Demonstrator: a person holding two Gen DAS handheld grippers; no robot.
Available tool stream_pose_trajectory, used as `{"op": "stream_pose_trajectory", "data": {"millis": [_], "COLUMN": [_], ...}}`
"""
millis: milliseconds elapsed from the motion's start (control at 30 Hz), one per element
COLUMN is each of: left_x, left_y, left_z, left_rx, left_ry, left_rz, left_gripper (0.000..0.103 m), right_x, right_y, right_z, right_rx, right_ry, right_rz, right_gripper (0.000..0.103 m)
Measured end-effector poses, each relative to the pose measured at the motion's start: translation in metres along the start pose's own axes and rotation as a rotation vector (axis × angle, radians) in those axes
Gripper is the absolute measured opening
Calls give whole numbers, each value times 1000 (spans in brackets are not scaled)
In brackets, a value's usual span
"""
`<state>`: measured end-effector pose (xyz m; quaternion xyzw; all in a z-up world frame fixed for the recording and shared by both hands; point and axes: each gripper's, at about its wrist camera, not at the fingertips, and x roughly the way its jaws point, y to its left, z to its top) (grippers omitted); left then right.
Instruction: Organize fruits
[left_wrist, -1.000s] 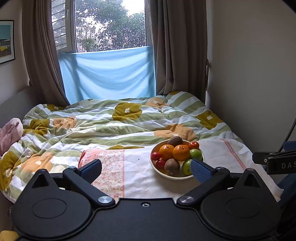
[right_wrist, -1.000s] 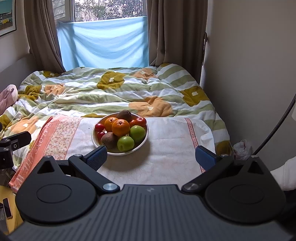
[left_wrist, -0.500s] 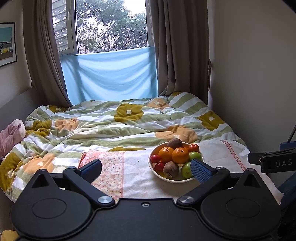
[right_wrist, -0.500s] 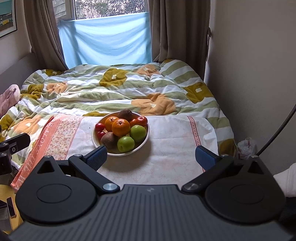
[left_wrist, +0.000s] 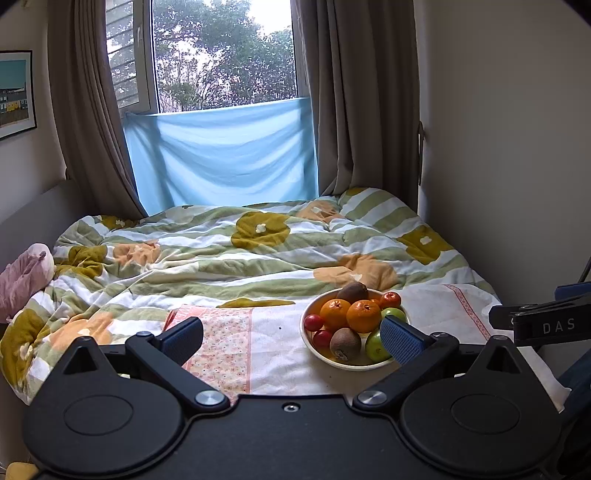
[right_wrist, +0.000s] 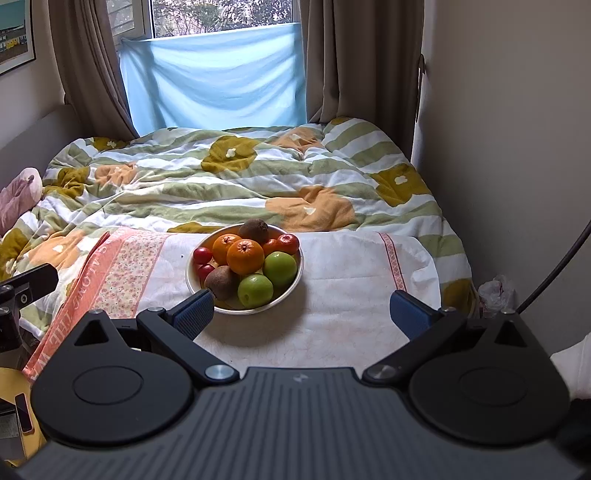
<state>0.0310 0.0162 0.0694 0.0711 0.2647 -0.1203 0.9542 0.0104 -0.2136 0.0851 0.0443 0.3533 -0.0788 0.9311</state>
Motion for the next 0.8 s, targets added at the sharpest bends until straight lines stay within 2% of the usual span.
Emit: {"op": "stream_pose_trajectory", "data": {"millis": [333, 500, 800], "left_x": [3, 5, 8], "left_y": [3, 2, 5], "left_z": [1, 2, 4], "left_rx": [-6, 13, -1], "left_ry": [0, -10, -29], "left_rz": [-16, 22, 14], "left_gripper": [103, 103, 103], "right_x": [4, 4, 5], "right_y": [3, 3, 4], "right_z": [1, 1, 2], "right_rx": [6, 5, 7], "right_ry": [0, -1, 1], "right_rz": [-7, -7, -6], "right_gripper": [103, 103, 103]}}
